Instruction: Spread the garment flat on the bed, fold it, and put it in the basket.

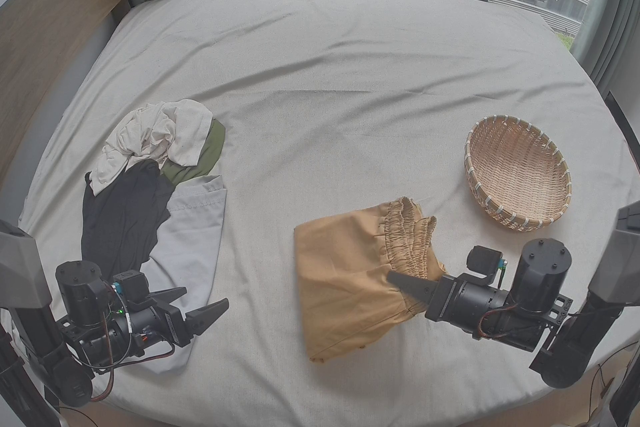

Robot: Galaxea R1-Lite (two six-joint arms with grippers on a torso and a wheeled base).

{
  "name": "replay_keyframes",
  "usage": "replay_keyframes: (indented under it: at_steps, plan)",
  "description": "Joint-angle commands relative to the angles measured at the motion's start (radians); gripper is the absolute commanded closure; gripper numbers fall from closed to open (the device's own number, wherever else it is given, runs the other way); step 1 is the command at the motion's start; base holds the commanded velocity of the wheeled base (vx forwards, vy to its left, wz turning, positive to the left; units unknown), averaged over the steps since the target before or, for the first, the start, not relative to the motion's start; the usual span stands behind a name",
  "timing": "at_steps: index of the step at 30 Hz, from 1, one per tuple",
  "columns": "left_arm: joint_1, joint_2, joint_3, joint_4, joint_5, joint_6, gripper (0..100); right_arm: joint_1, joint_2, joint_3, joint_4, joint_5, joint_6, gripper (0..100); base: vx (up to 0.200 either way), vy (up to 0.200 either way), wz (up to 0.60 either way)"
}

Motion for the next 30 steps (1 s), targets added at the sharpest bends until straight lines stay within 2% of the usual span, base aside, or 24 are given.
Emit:
replay_keyframes:
  at_steps: [1, 9, 19, 21, 23, 30]
  plan:
    - [-0.004, -0.006, 0.018, -0.002, -0.001, -0.001, 0, 0.035, -0.086, -0.009, 0.002, 0.004, -0.026, 100, 0.000, 0.000, 0.00]
    - [-0.007, -0.022, 0.018, 0.000, 0.000, -0.009, 0, 0.036, -0.114, -0.061, 0.046, 0.003, -0.090, 100, 0.000, 0.000, 0.00]
    - [-0.033, -0.024, 0.018, 0.000, 0.002, -0.010, 0, 0.024, -0.191, -0.119, 0.103, 0.003, -0.113, 100, 0.000, 0.000, 0.00]
    - [-0.033, -0.024, 0.018, 0.000, 0.002, -0.010, 0, 0.023, -0.197, -0.119, 0.101, 0.003, -0.138, 100, 0.000, 0.000, 0.00]
    - [-0.035, -0.026, 0.018, 0.000, 0.003, -0.013, 0, 0.003, -0.208, -0.121, 0.098, 0.003, -0.227, 100, 0.000, 0.000, 0.00]
    - [-0.054, -0.035, 0.018, 0.000, 0.008, -0.021, 0, -0.060, -0.227, -0.148, 0.106, 0.000, -0.309, 100, 0.000, 0.000, 0.00]
